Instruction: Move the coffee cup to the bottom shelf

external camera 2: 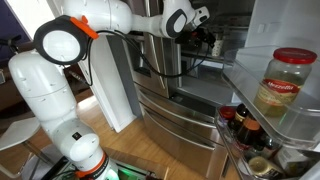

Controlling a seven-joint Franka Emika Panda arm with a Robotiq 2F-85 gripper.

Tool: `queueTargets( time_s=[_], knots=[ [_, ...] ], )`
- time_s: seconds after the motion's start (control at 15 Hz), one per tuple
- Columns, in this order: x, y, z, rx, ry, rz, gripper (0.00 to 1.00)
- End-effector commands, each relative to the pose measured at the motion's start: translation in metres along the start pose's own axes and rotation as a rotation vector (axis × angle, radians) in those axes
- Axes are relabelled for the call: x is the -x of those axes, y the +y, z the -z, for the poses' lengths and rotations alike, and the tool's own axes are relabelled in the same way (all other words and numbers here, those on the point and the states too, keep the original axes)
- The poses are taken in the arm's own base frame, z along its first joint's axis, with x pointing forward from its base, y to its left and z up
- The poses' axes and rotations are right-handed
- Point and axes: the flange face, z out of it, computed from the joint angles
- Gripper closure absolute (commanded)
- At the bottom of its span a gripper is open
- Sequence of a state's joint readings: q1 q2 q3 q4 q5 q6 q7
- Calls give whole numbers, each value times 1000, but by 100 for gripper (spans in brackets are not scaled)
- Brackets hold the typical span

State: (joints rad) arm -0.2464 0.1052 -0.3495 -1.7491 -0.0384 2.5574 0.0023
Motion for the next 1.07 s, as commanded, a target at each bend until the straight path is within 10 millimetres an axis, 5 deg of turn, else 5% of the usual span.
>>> queueTargets(
  time_s=[0.0,0.2,0.27,0.67,1.0],
  knots=[
    [-23,-6,-20,-55,-45,-43,0],
    [-33,-10,-34,-80,-56,-37,0],
    [-24,-13,-22,-75,-45,-30,0],
    [-32,-12,-33,-65,-38,-29,0],
    [-58,0,-47,-80,12,-36,0]
  ],
)
